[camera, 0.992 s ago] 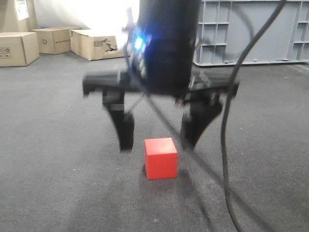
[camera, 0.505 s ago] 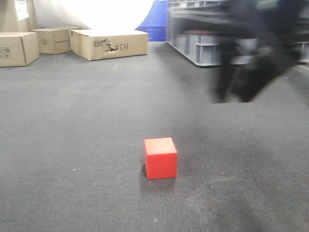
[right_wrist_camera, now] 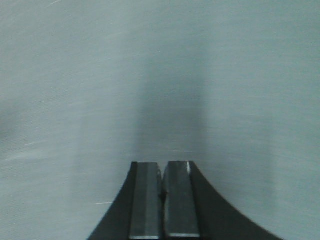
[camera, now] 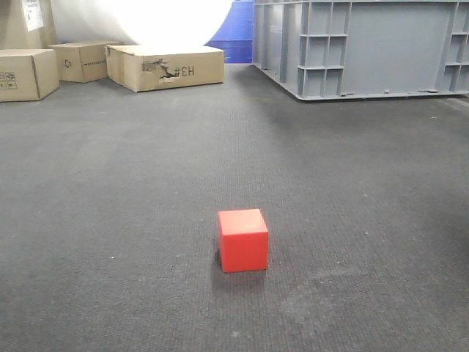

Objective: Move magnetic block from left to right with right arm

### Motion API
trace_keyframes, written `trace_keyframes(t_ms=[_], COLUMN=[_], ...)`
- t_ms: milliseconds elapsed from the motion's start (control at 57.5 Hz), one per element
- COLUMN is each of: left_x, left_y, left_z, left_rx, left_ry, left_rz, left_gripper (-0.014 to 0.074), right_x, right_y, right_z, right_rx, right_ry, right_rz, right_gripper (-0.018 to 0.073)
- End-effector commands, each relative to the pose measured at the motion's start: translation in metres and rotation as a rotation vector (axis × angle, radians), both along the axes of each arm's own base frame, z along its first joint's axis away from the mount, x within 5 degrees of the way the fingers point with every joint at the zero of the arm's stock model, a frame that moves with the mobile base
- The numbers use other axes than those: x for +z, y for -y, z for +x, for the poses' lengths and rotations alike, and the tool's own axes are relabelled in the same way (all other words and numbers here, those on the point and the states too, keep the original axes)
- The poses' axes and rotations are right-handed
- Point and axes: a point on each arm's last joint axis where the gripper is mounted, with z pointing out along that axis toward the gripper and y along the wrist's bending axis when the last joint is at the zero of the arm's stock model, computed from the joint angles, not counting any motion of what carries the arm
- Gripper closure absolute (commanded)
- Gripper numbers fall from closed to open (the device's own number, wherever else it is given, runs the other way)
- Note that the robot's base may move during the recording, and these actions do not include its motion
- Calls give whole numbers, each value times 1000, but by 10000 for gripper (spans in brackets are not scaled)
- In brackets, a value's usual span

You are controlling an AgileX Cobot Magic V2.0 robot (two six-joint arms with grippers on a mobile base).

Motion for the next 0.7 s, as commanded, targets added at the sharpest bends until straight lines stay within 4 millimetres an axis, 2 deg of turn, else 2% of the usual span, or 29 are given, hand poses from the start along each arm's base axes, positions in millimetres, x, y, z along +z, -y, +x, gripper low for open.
trace_keyframes(t_ms=[0, 139, 452, 574, 678], left_x=[6, 6, 6, 6, 6], left_y=[-1, -1, -1, -1, -1], left_z=[-2, -2, -2, -2, -2], left_rx=[10, 10, 10, 10, 10], left_ry=[89, 89, 89, 89, 89], left_rz=[-7, -7, -7, -7, -7], left_gripper=[722, 722, 722, 722, 722], right_x=[10, 7, 1, 1, 1], right_y=[7, 11, 16, 17, 17], right_z=[-8, -34, -87, -99, -99], right_rx=[7, -5, -11, -13, -13], right_ry=[226, 434, 730, 798, 797], right_rz=[-23, -36, -56, -51, -51], right_gripper=[529, 529, 529, 529, 529])
